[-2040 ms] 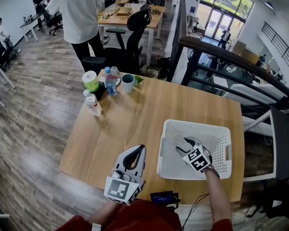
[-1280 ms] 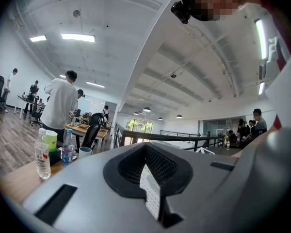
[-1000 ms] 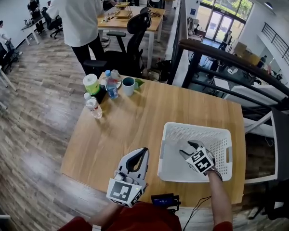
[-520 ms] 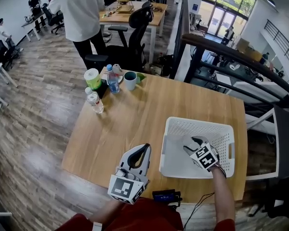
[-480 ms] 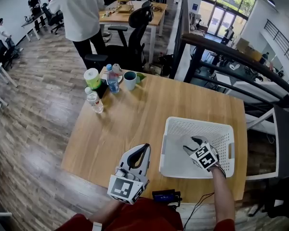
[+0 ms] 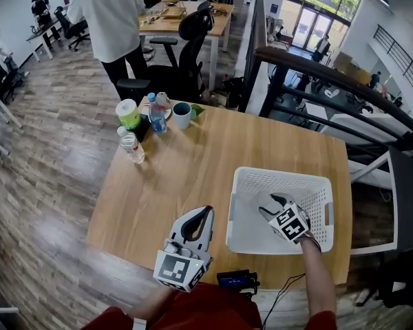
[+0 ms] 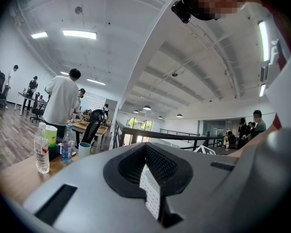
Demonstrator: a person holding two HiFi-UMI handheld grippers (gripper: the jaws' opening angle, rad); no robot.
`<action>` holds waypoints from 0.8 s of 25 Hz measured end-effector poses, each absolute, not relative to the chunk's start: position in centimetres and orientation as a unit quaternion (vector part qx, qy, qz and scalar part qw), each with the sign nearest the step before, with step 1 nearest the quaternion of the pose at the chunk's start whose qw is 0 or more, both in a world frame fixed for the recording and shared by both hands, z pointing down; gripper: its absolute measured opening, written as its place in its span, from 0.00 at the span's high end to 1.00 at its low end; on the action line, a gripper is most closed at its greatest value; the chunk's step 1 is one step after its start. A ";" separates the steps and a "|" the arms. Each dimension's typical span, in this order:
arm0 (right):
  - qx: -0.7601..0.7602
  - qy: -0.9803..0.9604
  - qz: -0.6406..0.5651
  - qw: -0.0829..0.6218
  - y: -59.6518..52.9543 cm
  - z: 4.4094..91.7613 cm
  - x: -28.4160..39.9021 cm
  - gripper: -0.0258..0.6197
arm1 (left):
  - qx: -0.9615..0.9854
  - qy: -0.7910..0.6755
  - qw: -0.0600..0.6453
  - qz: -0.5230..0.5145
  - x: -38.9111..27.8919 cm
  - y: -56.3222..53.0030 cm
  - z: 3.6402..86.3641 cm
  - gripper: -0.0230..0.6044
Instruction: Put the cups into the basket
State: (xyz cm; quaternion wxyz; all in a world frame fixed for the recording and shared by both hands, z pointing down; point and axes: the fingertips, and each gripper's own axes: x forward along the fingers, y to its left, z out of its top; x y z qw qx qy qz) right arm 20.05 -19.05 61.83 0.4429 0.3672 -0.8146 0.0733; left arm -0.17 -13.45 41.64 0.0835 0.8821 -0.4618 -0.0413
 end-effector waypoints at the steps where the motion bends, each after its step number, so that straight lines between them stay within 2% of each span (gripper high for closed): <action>1: 0.366 -0.815 0.073 0.443 -19.0 61.9 20.1 0.60 | 0.882 -0.462 0.083 -0.042 -0.2 -13.5 41.6 0.95; 20: 0.371 -0.818 0.078 0.432 -19.2 61.8 20.4 0.59 | 0.885 -0.456 0.081 -0.044 0.2 -13.4 41.3 0.95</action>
